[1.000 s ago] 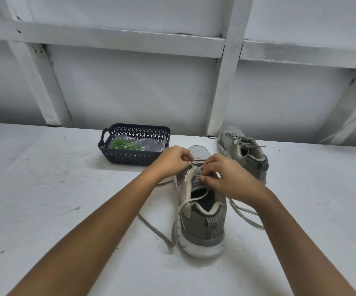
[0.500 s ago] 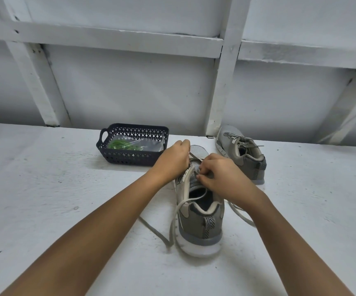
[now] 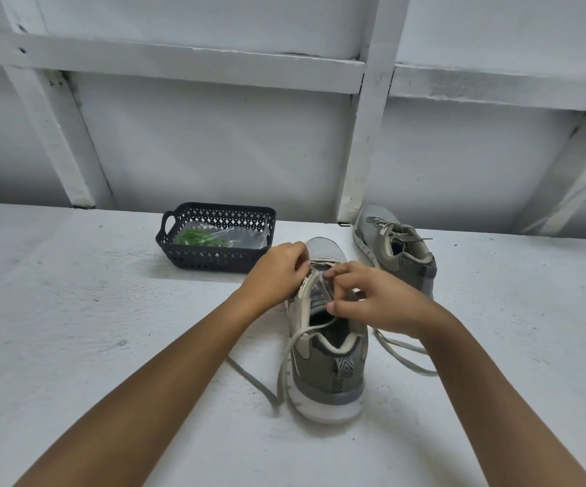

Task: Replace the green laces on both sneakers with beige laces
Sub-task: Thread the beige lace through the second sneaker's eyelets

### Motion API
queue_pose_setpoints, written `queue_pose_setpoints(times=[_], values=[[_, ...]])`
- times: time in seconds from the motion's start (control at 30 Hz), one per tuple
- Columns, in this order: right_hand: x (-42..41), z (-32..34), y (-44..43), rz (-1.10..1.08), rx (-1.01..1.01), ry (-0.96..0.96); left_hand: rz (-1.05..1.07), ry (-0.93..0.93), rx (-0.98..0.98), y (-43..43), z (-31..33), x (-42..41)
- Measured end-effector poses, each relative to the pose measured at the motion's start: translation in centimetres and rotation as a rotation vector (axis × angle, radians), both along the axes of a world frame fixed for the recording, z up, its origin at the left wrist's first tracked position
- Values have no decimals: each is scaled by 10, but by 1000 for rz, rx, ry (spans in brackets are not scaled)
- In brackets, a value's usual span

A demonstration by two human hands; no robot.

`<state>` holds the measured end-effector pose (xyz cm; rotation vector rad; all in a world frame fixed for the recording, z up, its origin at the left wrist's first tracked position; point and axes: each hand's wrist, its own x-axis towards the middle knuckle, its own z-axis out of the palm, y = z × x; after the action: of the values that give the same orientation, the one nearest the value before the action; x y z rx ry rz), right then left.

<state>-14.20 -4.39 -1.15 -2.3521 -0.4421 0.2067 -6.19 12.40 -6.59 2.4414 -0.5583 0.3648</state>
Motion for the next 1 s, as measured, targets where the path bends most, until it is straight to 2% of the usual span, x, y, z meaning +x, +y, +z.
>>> queue_pose_setpoints(times=[0.23, 0.33, 0.5, 0.6, 0.63, 0.7, 0.83, 0.93, 1.0], values=[[0, 2, -5, 85, 15, 110, -3, 111, -38, 8, -3, -4], [-1, 7, -4, 61, 123, 202, 2, 172, -61, 7, 1, -5], [7, 36, -2, -316, 508, 131, 36, 257, -275, 3, 21, -10], [22, 58, 2, -422, 1025, 445, 61, 237, -484, -3, 35, -25], [26, 66, 5, -441, 1193, 543, 33, 230, -512, -6, 40, -33], [36, 79, 11, -429, 1369, 633, -84, 245, -466, -13, 51, -48], [48, 90, 27, -310, 1407, 623, -291, 350, -359, -27, 64, -64], [54, 87, 31, -296, 1363, 612, -345, 435, -494, -28, 70, -63], [56, 80, 27, -315, 1330, 605, -359, 498, -674, -22, 75, -58]])
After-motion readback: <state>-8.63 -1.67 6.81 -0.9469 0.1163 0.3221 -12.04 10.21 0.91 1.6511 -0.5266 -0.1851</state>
